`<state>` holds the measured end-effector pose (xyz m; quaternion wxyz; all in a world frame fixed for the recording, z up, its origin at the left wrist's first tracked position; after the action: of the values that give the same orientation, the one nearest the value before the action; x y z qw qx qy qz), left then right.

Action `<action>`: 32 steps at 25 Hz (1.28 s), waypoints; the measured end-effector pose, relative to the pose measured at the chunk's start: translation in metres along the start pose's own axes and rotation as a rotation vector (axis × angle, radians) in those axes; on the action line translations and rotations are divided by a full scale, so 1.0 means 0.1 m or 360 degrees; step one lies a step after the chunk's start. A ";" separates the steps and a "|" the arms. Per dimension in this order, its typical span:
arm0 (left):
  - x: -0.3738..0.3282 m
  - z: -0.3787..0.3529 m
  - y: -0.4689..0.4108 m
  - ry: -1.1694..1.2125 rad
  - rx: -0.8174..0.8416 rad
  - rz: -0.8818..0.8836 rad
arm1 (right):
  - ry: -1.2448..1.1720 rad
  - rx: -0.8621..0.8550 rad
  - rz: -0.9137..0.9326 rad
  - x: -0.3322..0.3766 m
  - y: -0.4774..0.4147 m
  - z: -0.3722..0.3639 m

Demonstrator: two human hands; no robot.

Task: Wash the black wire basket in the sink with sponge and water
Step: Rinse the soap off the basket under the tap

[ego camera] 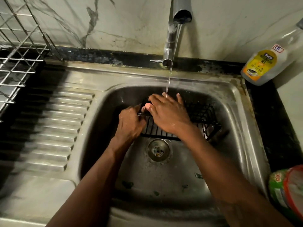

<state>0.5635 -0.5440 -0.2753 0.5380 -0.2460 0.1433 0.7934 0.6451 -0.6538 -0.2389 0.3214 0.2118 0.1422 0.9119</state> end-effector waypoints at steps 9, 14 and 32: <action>0.02 0.07 0.06 0.0001 0.0044 0.0136 | 0.0183 0.0104 0.0064 -0.23 0.27 -0.11; -0.05 0.05 0.06 -0.0004 0.0169 -0.0038 | 0.0320 0.0150 0.0217 0.18 -0.03 -0.12; 0.32 0.16 -0.01 0.0145 0.0081 0.0058 | 0.0434 0.0227 0.0708 -0.11 0.34 -0.18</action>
<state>0.5511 -0.5108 -0.2789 0.5224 -0.2655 0.1923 0.7872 0.6260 -0.6887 -0.2441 0.0753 0.1351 0.1980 0.9679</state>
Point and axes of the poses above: each hand's wrist, its own y-axis away from the middle knuckle, its own z-axis out of the back of the hand, x = y × z, the point moved 7 cm from there along -y, towards the middle knuckle, and after that the axes turned 12 degrees about x, right-handed, at the moved point
